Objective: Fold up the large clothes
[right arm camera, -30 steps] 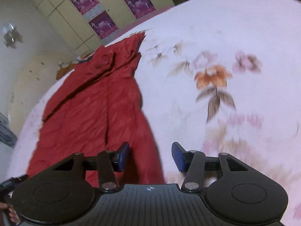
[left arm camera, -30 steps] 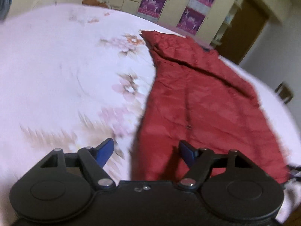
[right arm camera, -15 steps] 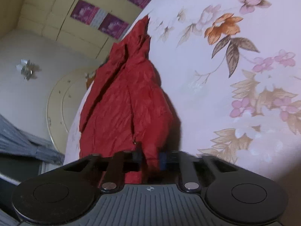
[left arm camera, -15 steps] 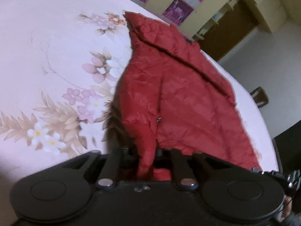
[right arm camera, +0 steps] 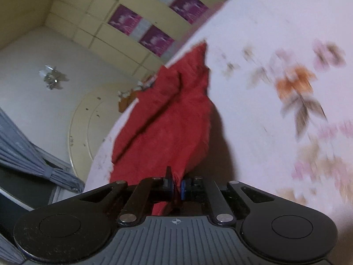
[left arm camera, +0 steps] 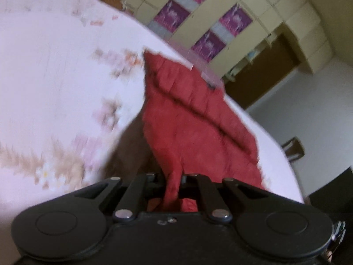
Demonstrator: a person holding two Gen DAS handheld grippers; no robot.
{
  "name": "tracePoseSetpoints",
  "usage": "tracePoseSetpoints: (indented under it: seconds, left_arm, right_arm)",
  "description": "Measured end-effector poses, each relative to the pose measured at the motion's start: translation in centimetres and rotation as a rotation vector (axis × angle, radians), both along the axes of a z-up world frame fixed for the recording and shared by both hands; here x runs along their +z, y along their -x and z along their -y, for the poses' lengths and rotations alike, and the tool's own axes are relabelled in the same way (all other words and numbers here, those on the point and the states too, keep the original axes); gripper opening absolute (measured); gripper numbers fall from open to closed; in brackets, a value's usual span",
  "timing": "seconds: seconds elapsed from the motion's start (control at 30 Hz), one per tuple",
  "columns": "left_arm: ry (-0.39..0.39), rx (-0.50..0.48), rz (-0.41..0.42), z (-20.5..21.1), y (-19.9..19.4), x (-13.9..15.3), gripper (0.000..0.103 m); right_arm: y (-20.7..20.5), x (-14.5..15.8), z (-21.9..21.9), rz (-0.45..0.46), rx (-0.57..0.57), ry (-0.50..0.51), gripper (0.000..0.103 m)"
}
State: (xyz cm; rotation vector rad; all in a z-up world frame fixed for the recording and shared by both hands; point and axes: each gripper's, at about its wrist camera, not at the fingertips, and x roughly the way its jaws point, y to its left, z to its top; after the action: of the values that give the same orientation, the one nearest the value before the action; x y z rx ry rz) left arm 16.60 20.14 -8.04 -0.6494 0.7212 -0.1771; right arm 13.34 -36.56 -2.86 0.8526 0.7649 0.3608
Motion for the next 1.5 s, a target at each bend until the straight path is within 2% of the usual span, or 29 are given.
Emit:
tracePoseSetpoints:
  seconds: [0.1,0.23,0.33,0.47,0.57,0.7,0.8,0.87,0.9,0.93,0.97,1.0,1.03,1.1,1.17,1.27,1.4,1.43,1.47,1.5]
  left_arm:
    - [0.018,0.018,0.057,-0.2,-1.8,2.3,0.006]
    - [0.019,0.017,0.135,0.2,-6.0,5.4,0.006]
    - [0.016,0.004,0.167,0.7,-10.6,7.1,0.006]
    - [-0.001,-0.012,0.166,1.2,-18.3,7.9,0.006]
    - [-0.014,-0.018,0.12,1.1,-24.6,7.3,0.006]
    - [-0.04,-0.041,0.049,1.0,-31.9,5.0,0.006]
    - [-0.069,-0.062,0.003,1.3,-36.0,2.9,0.006]
    - [-0.064,-0.081,-0.009,1.2,-37.9,1.4,0.01]
    - [-0.052,-0.086,-0.01,1.1,-38.7,0.6,0.021]
    - [-0.032,-0.084,-0.015,0.9,-39.3,0.0,0.04]
    - [-0.018,-0.068,-0.021,0.4,-39.7,-0.4,0.054]
    - [-0.017,-0.035,-0.004,-0.1,-39.8,-0.6,0.085]
    - [-0.039,0.0,0.029,-0.5,-39.5,-0.6,0.098]
    - [-0.067,0.012,0.053,-1.3,-39.5,-0.7,0.096]
    - [-0.07,-0.017,0.03,-1.7,-40.0,-1.5,0.09]
    - [-0.104,-0.102,-0.026,-1.2,-41.3,-2.5,0.083]
    - [-0.212,-0.195,-0.131,0.6,-43.5,-3.9,0.068]
    - [-0.248,-0.207,-0.13,1.1,-43.6,-4.0,0.059]
    - [-0.271,-0.222,-0.123,1.6,-43.6,-4.0,0.051]
    - [-0.286,-0.24,-0.115,2.0,-43.7,-4.0,0.032]
  right_arm:
    - [-2.0,2.2,0.0,0.056,-0.012,-0.01,0.005]
    - [-6.0,5.1,-0.3,0.112,-0.017,0.008,0.005]
    - [-10.3,6.9,-0.7,0.128,-0.033,0.013,0.005]
    - [-17.8,8.2,-1.2,0.108,-0.048,0.02,0.005]
    - [-23.9,7.3,-1.4,0.066,-0.067,0.001,0.005]
    - [-31.6,4.4,-0.9,-0.015,-0.096,-0.029,0.005]
    - [-36.3,1.9,-1.2,-0.066,-0.102,-0.007,0.005]
    - [-38.4,0.4,-1.4,-0.084,-0.089,0.012,0.005]
    - [-38.8,-0.2,-1.4,-0.076,-0.093,0.021,0.006]
    - [-39.4,-0.6,-1.5,-0.069,-0.092,0.036,0.015]
    - [-39.9,-0.9,-1.4,-0.078,-0.103,0.068,0.057]
    - [-39.9,-1.0,-1.3,-0.057,-0.136,0.106,0.076]
    - [-39.7,-0.8,-1.2,-0.004,-0.16,0.146,0.082]
    - [-40.2,-1.6,-0.8,-0.01,-0.158,0.185,0.082]
    - [-40.8,-2.6,-0.8,-0.022,-0.132,0.227,0.073]
    - [-42.1,-4.3,-1.8,-0.055,-0.075,0.296,0.065]
    - [-43.8,-6.0,-3.6,-0.09,-0.016,0.4,0.064]
    - [-44.1,-6.3,-4.0,-0.09,0.0,0.421,0.056]
    - [-44.3,-6.4,-4.4,-0.091,0.016,0.439,0.033]
    - [-44.5,-6.5,-4.7,-0.094,0.028,0.463,0.025]
